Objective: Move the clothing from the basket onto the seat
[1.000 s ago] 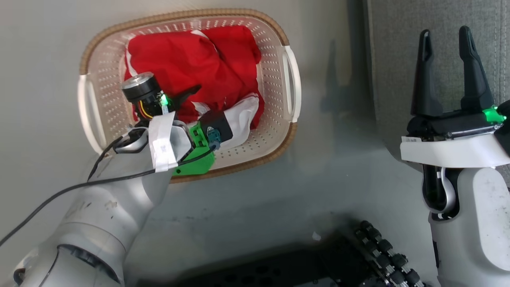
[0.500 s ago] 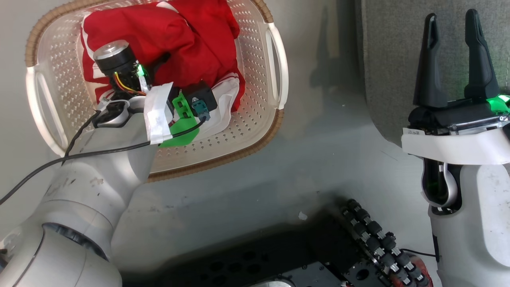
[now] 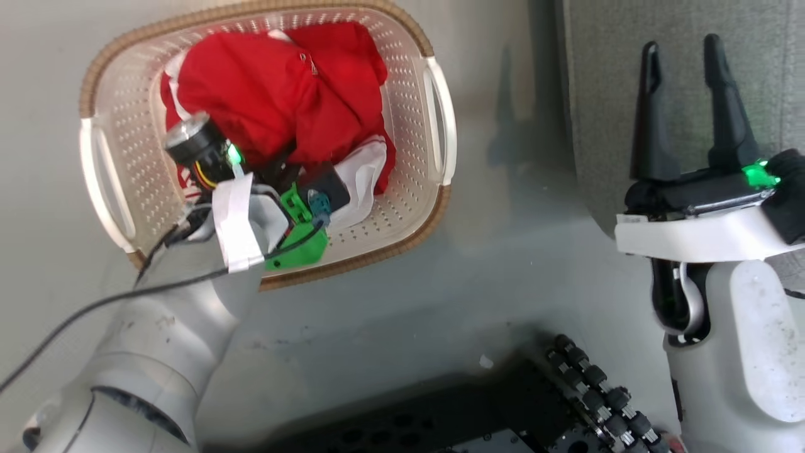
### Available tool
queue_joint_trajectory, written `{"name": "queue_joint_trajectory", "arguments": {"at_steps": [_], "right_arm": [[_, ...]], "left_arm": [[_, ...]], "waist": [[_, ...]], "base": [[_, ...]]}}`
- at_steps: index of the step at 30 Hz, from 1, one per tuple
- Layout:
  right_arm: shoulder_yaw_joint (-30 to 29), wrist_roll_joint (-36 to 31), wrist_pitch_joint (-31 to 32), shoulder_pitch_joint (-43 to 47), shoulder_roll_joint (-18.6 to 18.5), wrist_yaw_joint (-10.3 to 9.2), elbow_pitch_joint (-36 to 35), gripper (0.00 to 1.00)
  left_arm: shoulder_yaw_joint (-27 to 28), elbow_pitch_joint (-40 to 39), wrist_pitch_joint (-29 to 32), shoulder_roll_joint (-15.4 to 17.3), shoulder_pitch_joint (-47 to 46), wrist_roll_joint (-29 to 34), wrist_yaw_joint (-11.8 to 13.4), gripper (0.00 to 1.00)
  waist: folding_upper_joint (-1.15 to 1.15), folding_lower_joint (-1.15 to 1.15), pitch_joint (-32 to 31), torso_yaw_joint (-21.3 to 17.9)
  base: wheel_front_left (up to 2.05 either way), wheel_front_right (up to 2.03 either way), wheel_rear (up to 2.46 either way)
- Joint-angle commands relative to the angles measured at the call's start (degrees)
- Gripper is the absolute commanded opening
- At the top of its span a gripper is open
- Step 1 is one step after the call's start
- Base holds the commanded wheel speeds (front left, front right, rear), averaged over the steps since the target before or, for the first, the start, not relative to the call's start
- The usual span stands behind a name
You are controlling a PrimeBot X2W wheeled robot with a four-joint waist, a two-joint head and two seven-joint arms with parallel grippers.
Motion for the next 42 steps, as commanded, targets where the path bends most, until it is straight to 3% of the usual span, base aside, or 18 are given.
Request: {"name": "queue_joint_trajectory", "arguments": {"at_steps": [1,16,26,35,42], "right_arm": [[0.57,-0.80,-0.04,1.28,-0.12,-0.02,0.58,1.00],[5.91,-3.18,-0.04,13.69,-0.15,-0.02,6.66,1.00],[12.73,-3.92,-0.04,23.61,-0.16,-0.02,10.47,1.00],[14.59,-4.18,-0.04,26.72,-0.17,-0.02,11.35,1.00],[15.75,-2.91,-0.05,27.54,-0.16,-0.02,10.67,1.00]], "left_arm": [[0.57,-0.67,-0.55,-0.57,2.30,-1.49,0.57,0.00],[7.73,-21.69,-0.99,-0.97,27.26,-17.70,3.98,0.00],[15.53,-37.84,-0.99,0.01,42.20,-23.03,6.56,0.00],[20.57,-52.56,-0.94,0.49,48.50,-21.28,7.50,0.00],[21.70,-58.10,-0.94,0.36,48.67,-20.01,6.08,0.00]], "waist": [[0.00,0.00,-5.88,1.23],[0.00,0.00,-35.45,5.28],[0.00,0.00,-53.16,5.80],[0.00,0.00,-58.00,6.05],[0.00,0.00,-58.61,6.05]], "base": [[0.00,0.00,0.00],[0.00,0.00,0.00],[0.00,0.00,0.00],[0.00,0.00,0.00],[0.00,0.00,0.00]]}}
